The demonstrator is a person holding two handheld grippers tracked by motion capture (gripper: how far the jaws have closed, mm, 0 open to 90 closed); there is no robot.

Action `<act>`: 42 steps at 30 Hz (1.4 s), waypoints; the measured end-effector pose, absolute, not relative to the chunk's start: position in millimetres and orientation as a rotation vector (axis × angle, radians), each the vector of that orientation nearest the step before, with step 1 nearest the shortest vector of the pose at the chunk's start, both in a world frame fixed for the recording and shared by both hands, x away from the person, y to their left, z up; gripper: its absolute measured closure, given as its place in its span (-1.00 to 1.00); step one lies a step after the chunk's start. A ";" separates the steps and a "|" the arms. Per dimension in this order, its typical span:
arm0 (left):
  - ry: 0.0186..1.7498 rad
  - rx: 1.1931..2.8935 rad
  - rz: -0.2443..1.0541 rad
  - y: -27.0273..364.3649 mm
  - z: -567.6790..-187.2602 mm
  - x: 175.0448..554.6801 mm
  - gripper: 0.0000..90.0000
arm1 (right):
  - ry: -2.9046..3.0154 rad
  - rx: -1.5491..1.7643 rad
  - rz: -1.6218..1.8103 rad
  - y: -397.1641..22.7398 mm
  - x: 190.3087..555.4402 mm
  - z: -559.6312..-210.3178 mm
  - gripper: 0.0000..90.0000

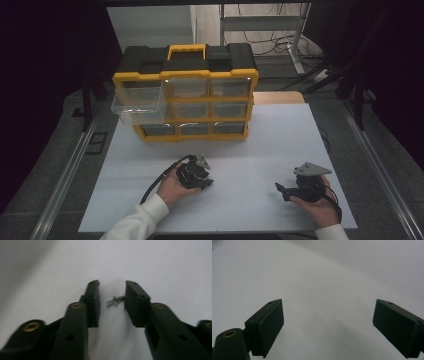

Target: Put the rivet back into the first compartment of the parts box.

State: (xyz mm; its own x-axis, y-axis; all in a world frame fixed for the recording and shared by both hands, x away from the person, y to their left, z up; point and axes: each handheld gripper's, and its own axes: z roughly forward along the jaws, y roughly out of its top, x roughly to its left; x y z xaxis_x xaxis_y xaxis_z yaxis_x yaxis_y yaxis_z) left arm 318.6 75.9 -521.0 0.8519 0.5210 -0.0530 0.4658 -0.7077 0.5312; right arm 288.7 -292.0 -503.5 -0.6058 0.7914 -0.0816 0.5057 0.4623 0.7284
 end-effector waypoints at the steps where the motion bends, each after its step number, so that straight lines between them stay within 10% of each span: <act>1: 0.707 2.486 0.133 75.5 -521.1 318.2 0.61 | 2.305 1.088 0.946 -292.1 288.7 -503.5 -0.77; 21: 0.705 2.446 0.077 82.9 -512.4 318.9 0.85 | 2.304 1.085 0.948 -292.7 288.6 -503.0 -0.77; 42: 0.866 2.183 0.106 204.9 -432.2 288.7 0.85 | 2.307 1.090 0.941 -292.3 288.8 -503.6 -0.76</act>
State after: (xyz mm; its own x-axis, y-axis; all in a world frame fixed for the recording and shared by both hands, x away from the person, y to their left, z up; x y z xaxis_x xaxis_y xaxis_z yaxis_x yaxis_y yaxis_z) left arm 288.7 204.9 -432.2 0.7656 0.6145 -0.1905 0.5503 -0.4721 0.6887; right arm 288.8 -292.3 -503.6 -0.6048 0.7921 -0.0820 0.5086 0.4635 0.7256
